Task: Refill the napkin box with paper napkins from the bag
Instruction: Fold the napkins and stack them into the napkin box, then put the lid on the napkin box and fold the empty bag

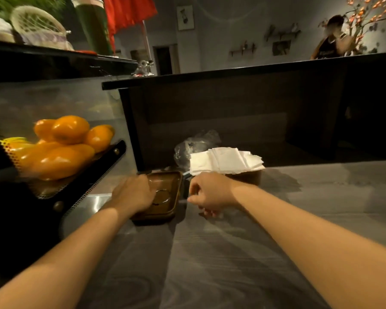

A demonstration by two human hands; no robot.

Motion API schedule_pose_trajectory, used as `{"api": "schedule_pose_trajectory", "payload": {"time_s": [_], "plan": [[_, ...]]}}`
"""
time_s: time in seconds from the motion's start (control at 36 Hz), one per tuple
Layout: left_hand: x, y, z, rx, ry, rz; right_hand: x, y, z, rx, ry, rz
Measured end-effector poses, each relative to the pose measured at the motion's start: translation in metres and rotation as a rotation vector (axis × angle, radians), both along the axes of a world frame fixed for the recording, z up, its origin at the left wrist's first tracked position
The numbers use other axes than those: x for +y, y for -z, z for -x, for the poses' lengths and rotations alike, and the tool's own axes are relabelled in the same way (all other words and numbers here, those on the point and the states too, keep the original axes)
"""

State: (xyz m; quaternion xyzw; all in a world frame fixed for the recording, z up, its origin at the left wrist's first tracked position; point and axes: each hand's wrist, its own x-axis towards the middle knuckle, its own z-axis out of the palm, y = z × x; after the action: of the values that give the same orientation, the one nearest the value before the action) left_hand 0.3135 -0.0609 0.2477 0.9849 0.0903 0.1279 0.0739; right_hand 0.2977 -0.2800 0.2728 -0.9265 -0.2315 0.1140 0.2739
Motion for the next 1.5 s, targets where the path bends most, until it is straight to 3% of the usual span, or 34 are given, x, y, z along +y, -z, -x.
{"api": "schedule_pose_trajectory", "payload": {"time_s": [0.17, 0.28, 0.36, 0.44, 0.56, 0.72, 0.89, 1.0, 1.08, 1.25, 1.36, 1.44, 1.5], "plan": [[0.007, -0.003, 0.015, -0.112, 0.010, -0.085, 0.019, 0.015, 0.002, -0.078, -0.128, 0.121], [0.007, -0.009, 0.022, 0.049, 0.320, 0.217, 0.021, 0.016, -0.001, -0.199, -0.095, 0.056], [0.000, -0.012, 0.028, 0.212, 0.495, 0.277, 0.024, 0.014, -0.001, -0.162, -0.146, 0.060], [-0.005, -0.011, 0.034, 0.327, 0.499, 0.235, 0.025, 0.015, 0.001, -0.132, -0.180, 0.091], [-0.006, -0.019, 0.044, 0.339, 0.478, 0.113, 0.018, 0.012, 0.007, -0.144, -0.189, 0.105], [-0.020, -0.032, 0.064, 0.399, 0.513, 0.084, 0.012, 0.006, 0.016, -0.229, -0.186, 0.086], [-0.029, -0.059, 0.090, 0.400, 0.608, 0.321, 0.003, -0.003, 0.027, -0.263, -0.150, 0.200], [-0.027, -0.082, 0.100, 0.240, 0.644, 0.511, -0.013, -0.017, 0.036, -0.411, -0.077, 0.135], [-0.026, -0.096, 0.103, 0.159, 0.653, 0.757, -0.027, -0.029, 0.043, -0.437, -0.051, 0.062], [-0.036, -0.097, 0.102, 0.108, 0.615, 1.124, -0.066, -0.040, 0.059, -0.198, -0.028, -0.254], [-0.053, -0.089, 0.097, -0.008, 0.530, 1.324, -0.095, -0.033, 0.053, -0.043, 0.204, -0.605], [-0.067, -0.081, 0.085, -0.051, 0.513, 1.373, -0.113, -0.025, 0.042, -0.095, 0.317, -0.667], [-0.076, -0.074, 0.070, -0.076, 0.515, 1.229, -0.122, -0.022, 0.034, -0.158, 0.380, -0.740]]}}
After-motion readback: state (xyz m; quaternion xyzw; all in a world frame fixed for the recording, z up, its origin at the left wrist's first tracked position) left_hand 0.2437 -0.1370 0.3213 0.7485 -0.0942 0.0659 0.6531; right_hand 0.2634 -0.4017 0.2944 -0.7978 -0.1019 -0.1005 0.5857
